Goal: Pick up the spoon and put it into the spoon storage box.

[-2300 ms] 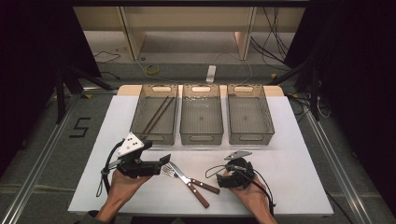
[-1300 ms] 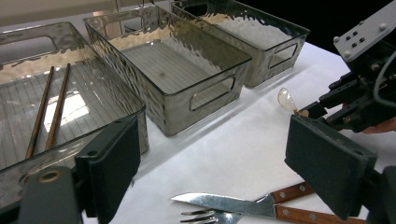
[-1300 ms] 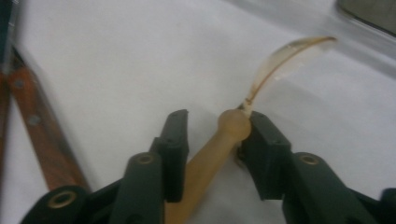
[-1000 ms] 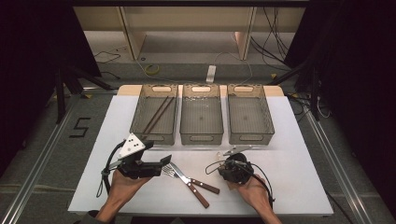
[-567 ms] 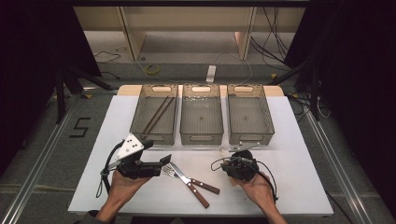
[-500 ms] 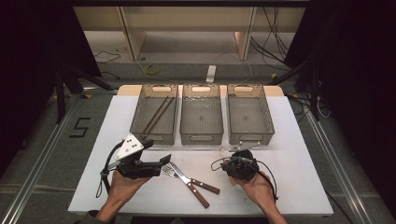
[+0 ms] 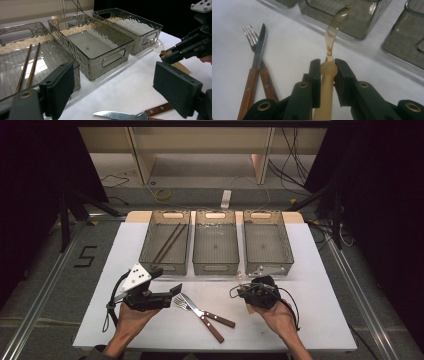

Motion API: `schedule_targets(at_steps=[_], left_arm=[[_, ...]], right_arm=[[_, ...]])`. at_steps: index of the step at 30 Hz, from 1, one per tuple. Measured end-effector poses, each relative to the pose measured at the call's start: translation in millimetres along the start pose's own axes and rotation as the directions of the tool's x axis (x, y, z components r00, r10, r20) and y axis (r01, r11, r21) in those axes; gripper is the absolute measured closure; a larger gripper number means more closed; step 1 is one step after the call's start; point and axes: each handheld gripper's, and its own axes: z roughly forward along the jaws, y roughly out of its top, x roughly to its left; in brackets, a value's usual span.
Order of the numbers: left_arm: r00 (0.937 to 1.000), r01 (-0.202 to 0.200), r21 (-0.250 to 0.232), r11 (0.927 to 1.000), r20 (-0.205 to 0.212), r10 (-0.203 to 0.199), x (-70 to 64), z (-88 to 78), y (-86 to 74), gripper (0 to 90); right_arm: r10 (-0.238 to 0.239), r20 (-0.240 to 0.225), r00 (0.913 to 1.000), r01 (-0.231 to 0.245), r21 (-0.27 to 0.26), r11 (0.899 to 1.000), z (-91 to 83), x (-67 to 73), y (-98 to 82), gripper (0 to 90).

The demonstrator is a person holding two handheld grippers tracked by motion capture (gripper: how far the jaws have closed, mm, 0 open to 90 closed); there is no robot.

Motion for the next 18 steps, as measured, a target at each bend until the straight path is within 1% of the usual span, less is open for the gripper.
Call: schedule_targets(at_steps=[4, 5, 12, 14, 18], left_arm=[[1.0, -0.003, -0.01, 0.9999, 0.005, 0.003, -0.7, -0.4, 0.1, 16.5], [0.9999, -0.004, -0.014, 0.9999, 0.012, 0.004, -0.6, -0.8, 0.1, 16.3], [0.9997, 0.006, -0.026, 0.9996, 0.022, -0.005, 1.1, -1.2, 0.0, 15.8], [0.9996, 0.015, -0.036, 0.9992, 0.025, -0.014, 1.4, -1.9, 0.0, 15.8], [0.9993, 0.01, -0.044, 0.999, 0.035, -0.008, 2.0, -2.9, -0.1, 14.2]], right_arm=[[0.002, -0.003, 1.0, -0.002, -0.011, 1.0, -2.1, -2.0, 4.3, 76.8], [0.002, -0.004, 1.0, -0.002, -0.014, 1.0, -2.4, -2.2, 4.9, 76.8], [-0.002, -0.008, 1.0, 0.002, -0.022, 1.0, -1.8, -3.1, 7.7, 76.7], [-0.003, -0.01, 0.9999, 0.002, -0.022, 1.0, -1.9, -3.1, 8.6, 76.6], [-0.009, -0.012, 0.9999, 0.009, -0.027, 1.0, -2.3, -2.7, 10.5, 76.7]])
